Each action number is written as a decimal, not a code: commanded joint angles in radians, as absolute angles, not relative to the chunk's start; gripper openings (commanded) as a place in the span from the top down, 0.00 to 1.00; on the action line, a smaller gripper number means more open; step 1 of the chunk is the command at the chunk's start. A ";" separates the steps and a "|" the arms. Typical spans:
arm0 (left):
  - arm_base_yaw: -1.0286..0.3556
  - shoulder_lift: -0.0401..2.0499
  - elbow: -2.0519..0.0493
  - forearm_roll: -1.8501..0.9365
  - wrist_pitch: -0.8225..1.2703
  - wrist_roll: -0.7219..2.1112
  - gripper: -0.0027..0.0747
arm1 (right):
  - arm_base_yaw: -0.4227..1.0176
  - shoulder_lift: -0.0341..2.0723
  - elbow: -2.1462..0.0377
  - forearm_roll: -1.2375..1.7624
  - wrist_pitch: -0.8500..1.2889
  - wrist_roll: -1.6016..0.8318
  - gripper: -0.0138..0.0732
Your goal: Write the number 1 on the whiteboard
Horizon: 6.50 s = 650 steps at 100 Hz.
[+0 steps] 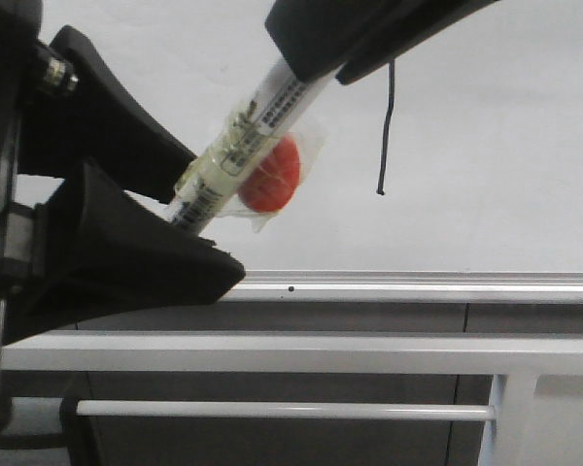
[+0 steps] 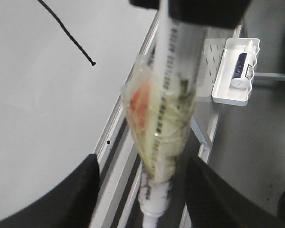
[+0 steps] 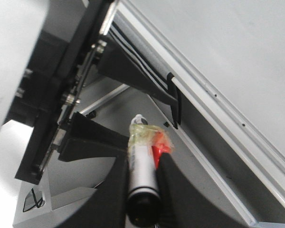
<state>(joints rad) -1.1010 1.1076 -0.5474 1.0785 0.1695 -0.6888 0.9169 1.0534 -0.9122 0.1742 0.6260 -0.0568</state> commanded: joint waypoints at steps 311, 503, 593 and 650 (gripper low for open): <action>-1.515 1.044 -0.293 1.844 1.021 -2.439 0.99 | 0.917 0.275 -0.373 -0.212 0.265 -0.007 0.91; -1.436 1.452 -0.438 1.848 1.114 -2.849 0.99 | 0.917 0.275 -0.260 -0.234 0.235 0.030 0.91; -1.268 1.452 -0.556 1.848 0.932 -2.571 0.99 | 0.917 0.275 -0.260 -0.244 0.230 0.030 0.91; -1.223 1.450 -0.556 1.848 0.897 -2.571 0.99 | 0.917 0.275 -0.260 -0.244 0.230 0.030 0.91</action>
